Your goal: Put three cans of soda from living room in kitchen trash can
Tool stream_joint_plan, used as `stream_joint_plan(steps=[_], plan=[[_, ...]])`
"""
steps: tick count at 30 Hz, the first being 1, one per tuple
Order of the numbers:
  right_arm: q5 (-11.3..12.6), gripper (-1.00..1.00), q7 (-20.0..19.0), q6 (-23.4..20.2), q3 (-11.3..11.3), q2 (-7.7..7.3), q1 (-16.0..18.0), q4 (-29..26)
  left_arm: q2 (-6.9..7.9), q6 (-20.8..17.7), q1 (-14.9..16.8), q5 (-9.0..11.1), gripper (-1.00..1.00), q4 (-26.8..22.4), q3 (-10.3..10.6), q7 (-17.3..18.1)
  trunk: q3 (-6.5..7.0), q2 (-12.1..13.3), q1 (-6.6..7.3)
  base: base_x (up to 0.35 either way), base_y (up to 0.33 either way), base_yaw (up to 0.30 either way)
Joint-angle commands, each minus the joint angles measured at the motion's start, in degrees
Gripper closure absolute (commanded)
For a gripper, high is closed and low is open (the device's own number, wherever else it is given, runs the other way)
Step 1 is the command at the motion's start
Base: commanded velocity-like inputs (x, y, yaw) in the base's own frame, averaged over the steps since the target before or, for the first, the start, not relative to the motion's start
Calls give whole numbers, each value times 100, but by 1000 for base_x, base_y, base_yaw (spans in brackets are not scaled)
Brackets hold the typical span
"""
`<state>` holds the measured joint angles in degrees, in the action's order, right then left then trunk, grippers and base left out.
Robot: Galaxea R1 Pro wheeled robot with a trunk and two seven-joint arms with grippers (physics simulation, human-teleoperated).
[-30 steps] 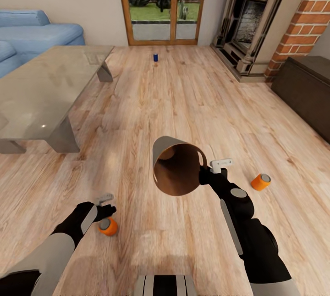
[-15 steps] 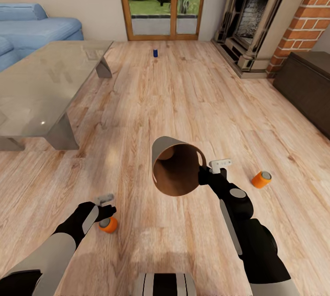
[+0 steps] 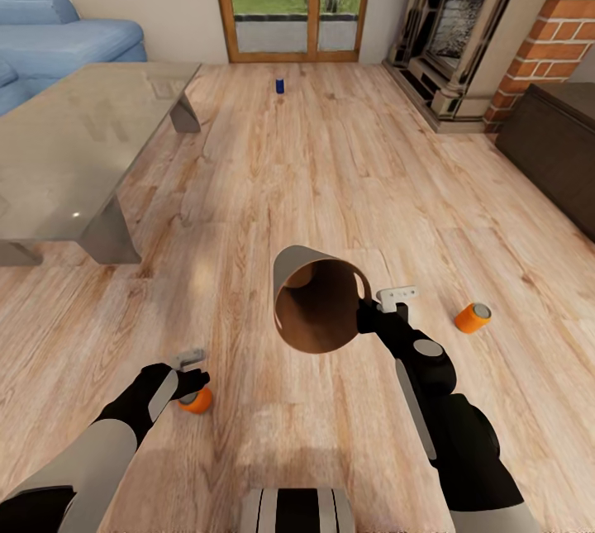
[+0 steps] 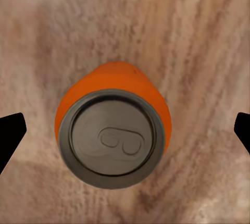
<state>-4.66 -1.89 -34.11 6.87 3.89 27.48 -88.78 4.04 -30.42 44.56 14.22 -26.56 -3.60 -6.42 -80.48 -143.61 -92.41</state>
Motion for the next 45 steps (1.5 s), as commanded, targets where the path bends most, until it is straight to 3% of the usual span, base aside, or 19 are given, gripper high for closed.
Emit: stream_joint_plan(steps=[1,24,45], plan=[[53,100,-31,1,3,2,3,-8,0,1,0,2,-100,-1,0,0,-8,0,1,0,0,0],[49,100,-26,48,7,-2,-37,0,0,1,0,28,-100,-8,-6,0,-207,0,1,0,0,0],[48,100,-38,71,9,3,-50,2,1,9,0,45,-100,-9,-9,2,-269,-3,-4,0,0,0]])
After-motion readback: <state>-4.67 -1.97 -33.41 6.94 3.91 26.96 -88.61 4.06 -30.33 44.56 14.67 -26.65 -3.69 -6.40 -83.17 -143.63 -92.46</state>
